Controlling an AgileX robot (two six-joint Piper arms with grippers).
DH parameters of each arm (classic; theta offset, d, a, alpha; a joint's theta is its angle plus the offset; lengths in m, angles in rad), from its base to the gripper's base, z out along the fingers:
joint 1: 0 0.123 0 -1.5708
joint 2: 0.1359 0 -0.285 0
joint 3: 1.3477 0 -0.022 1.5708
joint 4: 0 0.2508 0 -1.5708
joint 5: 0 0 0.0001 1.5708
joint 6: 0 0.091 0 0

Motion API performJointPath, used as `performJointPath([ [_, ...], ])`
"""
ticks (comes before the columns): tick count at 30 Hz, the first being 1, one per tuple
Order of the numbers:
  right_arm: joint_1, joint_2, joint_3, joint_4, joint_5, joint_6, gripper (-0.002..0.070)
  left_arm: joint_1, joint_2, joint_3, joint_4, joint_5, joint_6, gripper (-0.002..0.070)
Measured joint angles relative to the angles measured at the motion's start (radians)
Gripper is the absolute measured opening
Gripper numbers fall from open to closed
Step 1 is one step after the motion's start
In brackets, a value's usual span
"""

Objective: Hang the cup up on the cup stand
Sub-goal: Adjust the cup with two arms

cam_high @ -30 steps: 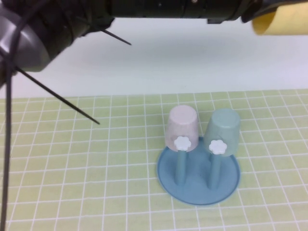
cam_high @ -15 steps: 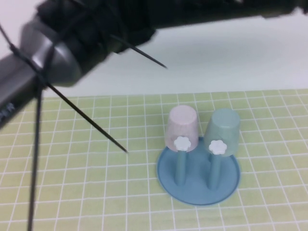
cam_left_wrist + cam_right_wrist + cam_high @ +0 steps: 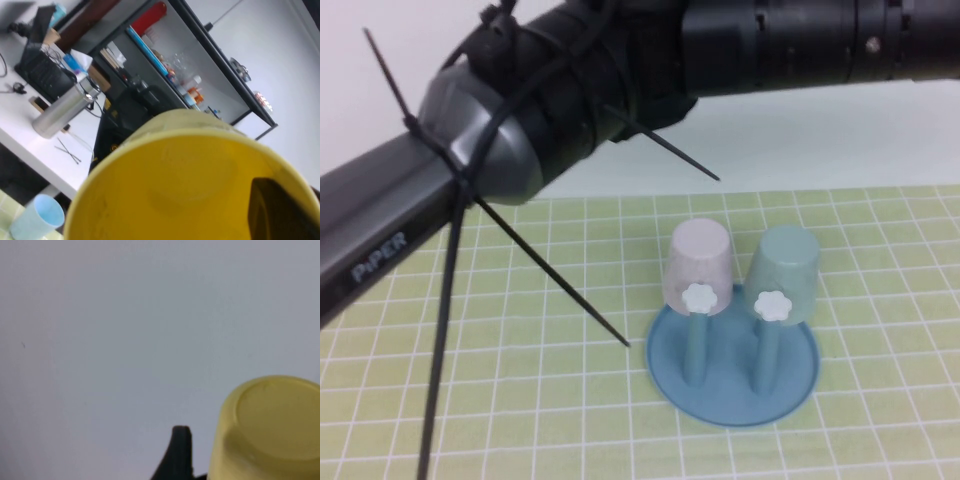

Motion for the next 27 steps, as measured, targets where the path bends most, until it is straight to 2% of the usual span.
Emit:
performJointPath([
  [9, 0.0, 0.0, 0.001, 0.044, 0.004, -0.079, 0.0662, -0.029, 0.016, 0.0, -0.042, 0.009, 0.022, 0.0009],
  [19, 0.0, 0.0, 0.002, 0.048, 0.032, -0.183, 0.0661, -0.041, 0.032, 0.0, -0.025, 0.011, 0.025, 0.0009],
  [27, 0.0, 0.0, 0.002, 0.074, 0.032, -0.196, 0.065, -0.041, 0.032, 0.0, 0.002, 0.046, 0.028, 0.0009],
])
